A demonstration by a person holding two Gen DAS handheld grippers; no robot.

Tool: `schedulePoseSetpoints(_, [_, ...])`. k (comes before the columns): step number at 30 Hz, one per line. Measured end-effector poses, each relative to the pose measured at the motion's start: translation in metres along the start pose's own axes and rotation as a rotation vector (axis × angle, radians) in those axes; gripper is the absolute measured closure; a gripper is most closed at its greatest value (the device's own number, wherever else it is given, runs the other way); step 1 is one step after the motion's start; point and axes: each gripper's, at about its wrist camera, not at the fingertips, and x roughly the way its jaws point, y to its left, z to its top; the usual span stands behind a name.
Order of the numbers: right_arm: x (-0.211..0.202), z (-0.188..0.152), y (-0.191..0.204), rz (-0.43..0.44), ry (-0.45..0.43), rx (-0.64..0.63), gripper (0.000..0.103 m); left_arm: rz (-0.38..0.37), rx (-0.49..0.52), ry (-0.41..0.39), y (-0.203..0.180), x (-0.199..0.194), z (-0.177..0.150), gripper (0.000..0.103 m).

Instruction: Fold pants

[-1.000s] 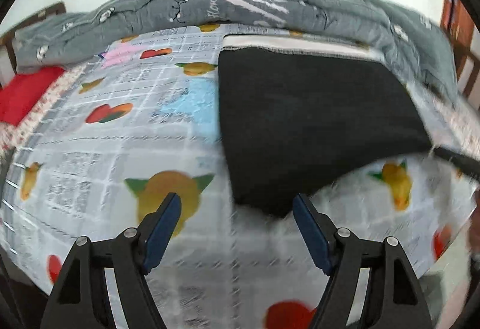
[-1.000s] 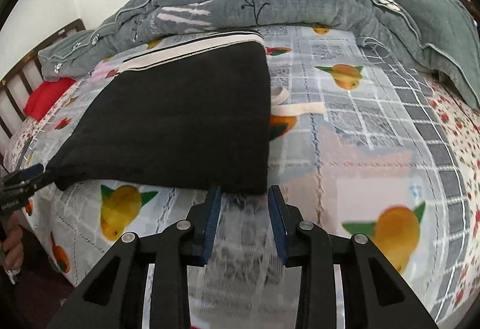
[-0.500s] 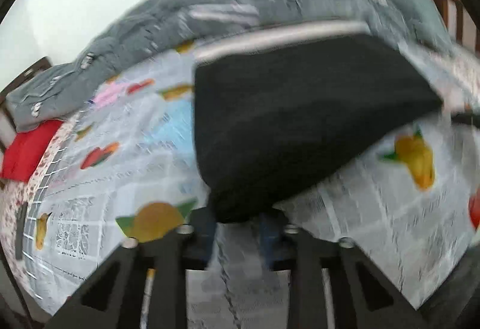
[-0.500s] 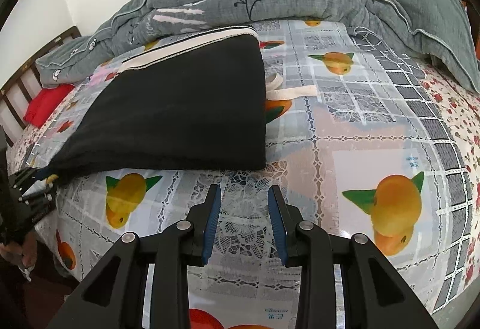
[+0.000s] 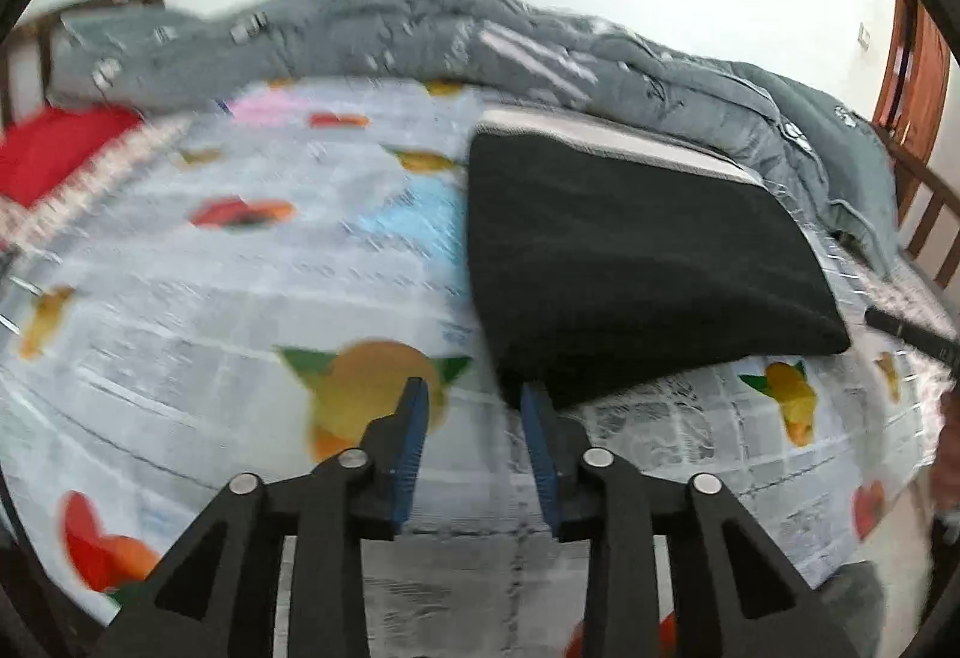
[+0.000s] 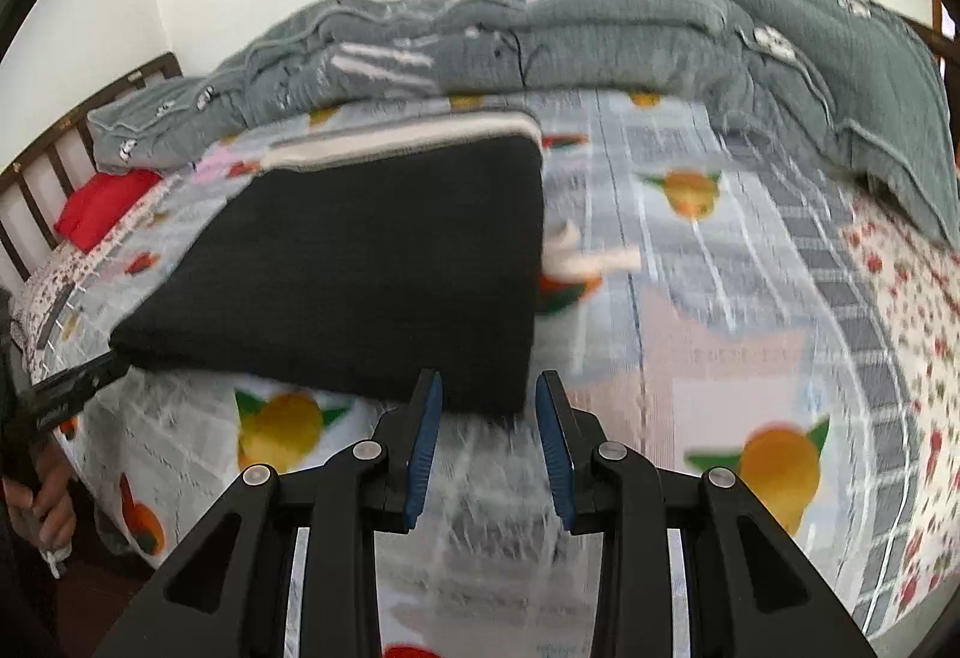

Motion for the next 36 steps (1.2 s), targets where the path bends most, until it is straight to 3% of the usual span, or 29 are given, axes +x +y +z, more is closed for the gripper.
schedulePoseSetpoints(6, [0.017, 0.023, 0.01, 0.004, -0.036, -0.028, 0.07, -0.046, -0.006, -0.043, -0.004, -0.008, 0.026, 0.061])
schedulePoseSetpoints(11, [0.056, 0.012, 0.02, -0.033, 0.048, -0.038, 0.07, -0.041, 0.055, -0.001, -0.04, 0.027, 0.048, 0.061])
schedulePoseSetpoints(14, [0.058, 0.001, 0.021, -0.048, 0.027, -0.048, 0.07, -0.042, 0.064, 0.035, -0.056, 0.048, 0.049, 0.061])
schedulePoseSetpoints(16, [0.057, 0.0, 0.019, -0.04, 0.031, -0.037, 0.07, -0.012, 0.071, 0.035, -0.065, 0.058, 0.048, 0.056])
schedulePoseSetpoints(22, [0.058, 0.0, 0.02, -0.042, 0.039, -0.019, 0.07, 0.01, 0.045, 0.036, -0.066, 0.064, 0.047, 0.053])
schedulePoseSetpoints(30, [0.05, -0.005, 0.02, -0.046, 0.054, 0.002, 0.069, 0.019, 0.068, 0.067, -0.067, 0.049, 0.038, 0.049])
schedulePoseSetpoints(36, [0.014, -0.008, 0.014, -0.065, 0.077, 0.041, 0.069, -0.03, -0.008, 0.113, -0.068, 0.004, 0.037, 0.048])
